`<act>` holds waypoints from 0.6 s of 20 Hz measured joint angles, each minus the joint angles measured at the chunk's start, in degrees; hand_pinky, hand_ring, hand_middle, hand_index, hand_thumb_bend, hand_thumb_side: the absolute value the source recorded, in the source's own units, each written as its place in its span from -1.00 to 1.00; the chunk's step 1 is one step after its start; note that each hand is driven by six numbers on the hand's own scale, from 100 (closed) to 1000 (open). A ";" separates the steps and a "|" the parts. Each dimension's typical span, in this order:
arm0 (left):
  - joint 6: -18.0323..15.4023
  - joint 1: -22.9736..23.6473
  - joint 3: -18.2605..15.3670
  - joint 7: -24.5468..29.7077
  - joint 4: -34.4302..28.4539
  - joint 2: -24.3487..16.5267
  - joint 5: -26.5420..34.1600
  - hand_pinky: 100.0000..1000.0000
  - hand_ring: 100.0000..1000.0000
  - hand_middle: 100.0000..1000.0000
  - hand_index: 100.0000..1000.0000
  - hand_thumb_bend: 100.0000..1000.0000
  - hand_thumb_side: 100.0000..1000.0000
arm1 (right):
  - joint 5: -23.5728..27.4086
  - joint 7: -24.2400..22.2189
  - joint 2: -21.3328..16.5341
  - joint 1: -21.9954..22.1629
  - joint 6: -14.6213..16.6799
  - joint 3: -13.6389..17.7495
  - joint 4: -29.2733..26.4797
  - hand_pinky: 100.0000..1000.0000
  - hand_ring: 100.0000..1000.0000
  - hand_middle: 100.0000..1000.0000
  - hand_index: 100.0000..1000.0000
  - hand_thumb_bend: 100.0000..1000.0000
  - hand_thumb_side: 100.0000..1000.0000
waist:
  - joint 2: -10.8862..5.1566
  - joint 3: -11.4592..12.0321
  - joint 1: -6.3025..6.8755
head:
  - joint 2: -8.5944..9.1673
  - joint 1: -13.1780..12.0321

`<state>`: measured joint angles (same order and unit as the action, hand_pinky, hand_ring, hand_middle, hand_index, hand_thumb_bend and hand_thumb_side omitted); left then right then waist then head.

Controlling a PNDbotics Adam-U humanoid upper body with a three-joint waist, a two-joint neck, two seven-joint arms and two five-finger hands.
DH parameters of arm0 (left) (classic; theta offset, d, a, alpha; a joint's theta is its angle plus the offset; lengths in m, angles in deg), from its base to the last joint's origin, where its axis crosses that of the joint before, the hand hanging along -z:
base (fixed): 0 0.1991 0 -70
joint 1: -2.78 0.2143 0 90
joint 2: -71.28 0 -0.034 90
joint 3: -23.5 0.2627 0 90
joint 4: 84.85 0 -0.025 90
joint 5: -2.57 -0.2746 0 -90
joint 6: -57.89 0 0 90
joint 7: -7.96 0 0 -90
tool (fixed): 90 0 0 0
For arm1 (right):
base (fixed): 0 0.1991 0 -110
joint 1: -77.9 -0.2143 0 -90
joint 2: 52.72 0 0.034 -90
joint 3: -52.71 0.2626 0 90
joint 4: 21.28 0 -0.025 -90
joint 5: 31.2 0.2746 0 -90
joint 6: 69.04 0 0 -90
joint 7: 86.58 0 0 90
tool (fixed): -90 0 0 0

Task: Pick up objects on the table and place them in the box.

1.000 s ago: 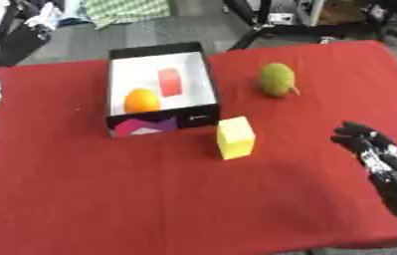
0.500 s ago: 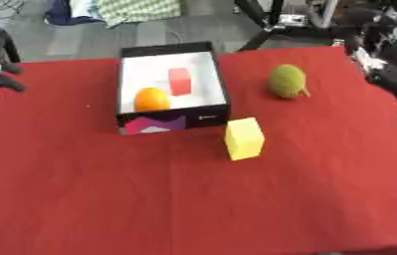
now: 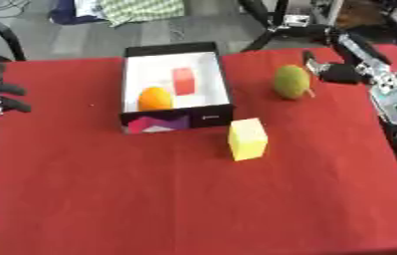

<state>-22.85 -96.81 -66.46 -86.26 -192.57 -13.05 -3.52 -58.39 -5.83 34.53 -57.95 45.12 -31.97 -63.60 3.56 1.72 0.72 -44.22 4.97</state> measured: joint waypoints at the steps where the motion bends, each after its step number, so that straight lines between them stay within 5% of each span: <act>1: -0.06 0.00 0.13 0.18 0.01 0.33 -0.01 0.40 -0.12 0.01 0.76 -0.88 0.82 | -1.80 2.21 0.30 -0.15 -0.10 0.55 2.16 1.00 0.85 0.85 0.85 -1.00 -0.32 | 0.00 0.28 0.00 | 0.00 0.24; 6: -0.15 0.02 0.71 0.79 0.37 1.44 -0.04 0.40 -0.12 0.00 0.75 -0.88 0.82 | -7.96 10.84 0.90 -0.94 -1.25 1.72 10.82 1.00 0.88 0.89 0.86 -1.00 -0.16 | 0.00 0.95 0.00 | 0.00 1.23; 12: -0.34 0.02 0.78 1.10 0.38 1.91 -0.14 0.40 -0.12 0.00 0.75 -0.88 0.82 | -11.10 15.82 1.34 -1.06 -1.67 1.71 14.71 1.00 0.91 0.89 0.86 -1.00 -0.17 | 0.00 1.40 0.00 | 0.00 1.69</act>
<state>-23.19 -96.79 -65.67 -85.16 -192.19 -11.14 -3.65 -69.49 9.99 35.88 -59.01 43.45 -30.26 -48.89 3.56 3.12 0.72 -44.22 6.67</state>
